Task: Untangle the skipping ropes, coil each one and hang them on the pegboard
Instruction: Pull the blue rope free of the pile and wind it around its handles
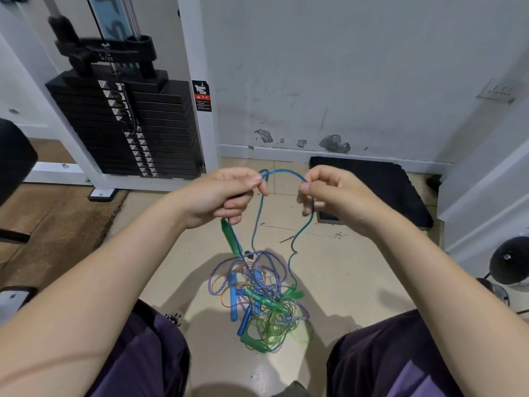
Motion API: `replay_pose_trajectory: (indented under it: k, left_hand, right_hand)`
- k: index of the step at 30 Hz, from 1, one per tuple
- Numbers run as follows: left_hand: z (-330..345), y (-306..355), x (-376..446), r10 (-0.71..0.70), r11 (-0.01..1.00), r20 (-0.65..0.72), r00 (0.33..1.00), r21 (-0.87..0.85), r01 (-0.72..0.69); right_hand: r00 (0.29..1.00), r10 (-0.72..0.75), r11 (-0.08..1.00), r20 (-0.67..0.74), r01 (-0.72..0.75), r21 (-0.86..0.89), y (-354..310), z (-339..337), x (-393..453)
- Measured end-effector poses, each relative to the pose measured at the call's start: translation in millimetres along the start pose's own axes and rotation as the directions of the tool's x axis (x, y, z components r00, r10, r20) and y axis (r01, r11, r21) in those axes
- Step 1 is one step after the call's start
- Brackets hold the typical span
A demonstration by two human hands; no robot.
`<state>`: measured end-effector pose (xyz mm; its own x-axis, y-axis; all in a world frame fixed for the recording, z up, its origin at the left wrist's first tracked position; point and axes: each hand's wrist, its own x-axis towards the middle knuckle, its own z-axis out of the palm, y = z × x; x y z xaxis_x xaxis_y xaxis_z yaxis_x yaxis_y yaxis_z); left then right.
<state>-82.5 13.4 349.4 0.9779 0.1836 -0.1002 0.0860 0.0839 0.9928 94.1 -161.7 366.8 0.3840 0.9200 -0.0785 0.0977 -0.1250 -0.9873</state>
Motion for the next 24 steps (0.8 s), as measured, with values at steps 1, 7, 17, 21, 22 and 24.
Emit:
replay_pose_trajectory:
  k: [1, 7, 17, 21, 22, 24]
  left_hand:
    - [6, -3, 2, 0.000, 1.000, 0.002, 1.000, 0.016, 0.000]
    - [22, -9, 9, -0.080, 0.968, -0.028, 0.996, 0.236, 0.084]
    - [1, -8, -3, -0.298, 0.863, 0.109, 0.948, 0.455, 0.218]
    - [8, -8, 0, -0.203, 0.961, 0.085, 0.976, 0.211, 0.182]
    - [10, -7, 1, -0.175, 0.975, 0.073, 0.982, 0.152, 0.162]
    - [13, -6, 4, -0.149, 0.981, 0.053, 0.987, 0.131, 0.141]
  right_hand:
    - [0.998, 0.016, 0.997, 0.061, -0.020, 0.073, 1, 5, 0]
    - [0.990, 0.019, 0.956, 0.138, 0.022, -0.294, 7, 21, 4]
    - [0.890, -0.201, 0.945, -0.409, 0.067, -0.319, 5, -4, 11]
    - [0.984, -0.017, 0.999, -0.176, 0.010, -0.041, 2, 4, 4]
    - [0.994, -0.007, 1.000, -0.109, 0.007, -0.003, 3, 6, 3]
    - [1.000, -0.010, 1.000, -0.020, 0.010, -0.022, 5, 13, 1]
